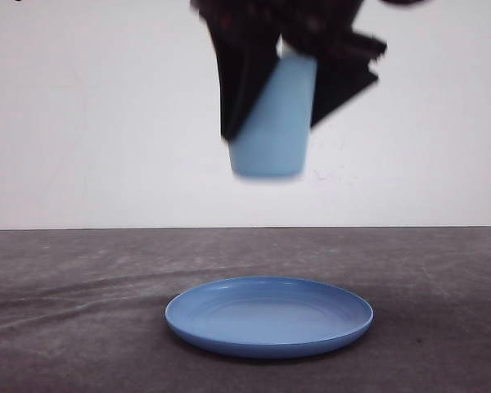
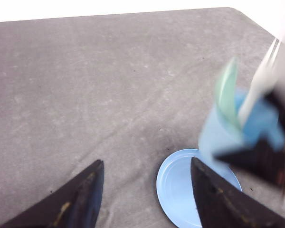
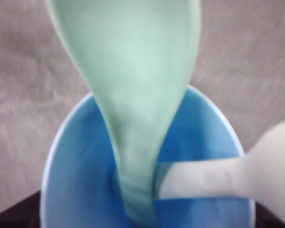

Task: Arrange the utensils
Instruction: 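Lift the cup and move it over the blue plate, then lower the cup onto the plate center and open the right gripper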

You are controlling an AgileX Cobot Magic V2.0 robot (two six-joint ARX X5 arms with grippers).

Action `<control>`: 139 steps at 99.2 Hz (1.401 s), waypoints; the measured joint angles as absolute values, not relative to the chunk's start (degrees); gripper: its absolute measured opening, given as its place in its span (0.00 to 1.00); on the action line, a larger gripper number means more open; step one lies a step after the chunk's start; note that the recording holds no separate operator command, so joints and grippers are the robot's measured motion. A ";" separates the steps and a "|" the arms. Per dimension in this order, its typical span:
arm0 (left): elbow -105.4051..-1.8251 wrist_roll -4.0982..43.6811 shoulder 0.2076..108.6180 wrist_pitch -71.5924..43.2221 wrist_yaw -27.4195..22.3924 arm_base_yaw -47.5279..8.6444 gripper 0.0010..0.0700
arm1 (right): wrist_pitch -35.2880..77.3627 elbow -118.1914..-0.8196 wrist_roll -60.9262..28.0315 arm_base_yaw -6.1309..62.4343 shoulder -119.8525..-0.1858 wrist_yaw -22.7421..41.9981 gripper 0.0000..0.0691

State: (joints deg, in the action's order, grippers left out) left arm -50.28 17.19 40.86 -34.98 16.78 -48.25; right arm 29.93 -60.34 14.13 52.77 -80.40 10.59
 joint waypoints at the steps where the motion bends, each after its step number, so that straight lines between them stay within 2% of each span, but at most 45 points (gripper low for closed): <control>1: -50.30 17.19 40.86 -34.98 16.78 -48.25 0.49 | 29.65 -59.79 14.26 52.88 -80.40 10.57 0.60; 41: -50.28 17.28 41.54 -34.96 16.78 -48.25 0.49 | 12.62 -43.83 18.35 55.51 -81.41 13.61 0.60; 67: -50.28 17.39 42.54 -34.98 16.78 -48.25 0.49 | 7.57 -43.48 18.52 55.51 -83.96 13.72 0.60; 104: -50.30 17.39 42.74 -34.98 16.78 -48.25 0.49 | 7.05 -43.48 18.92 55.55 -86.52 13.72 0.60; 122: -50.30 17.39 42.74 -34.98 16.78 -48.25 0.49 | 7.07 -43.48 18.92 55.72 -86.52 13.69 0.80; 139: -50.28 17.39 42.74 -35.00 16.78 -48.25 0.49 | 10.48 -43.48 18.94 55.86 -85.43 13.41 0.83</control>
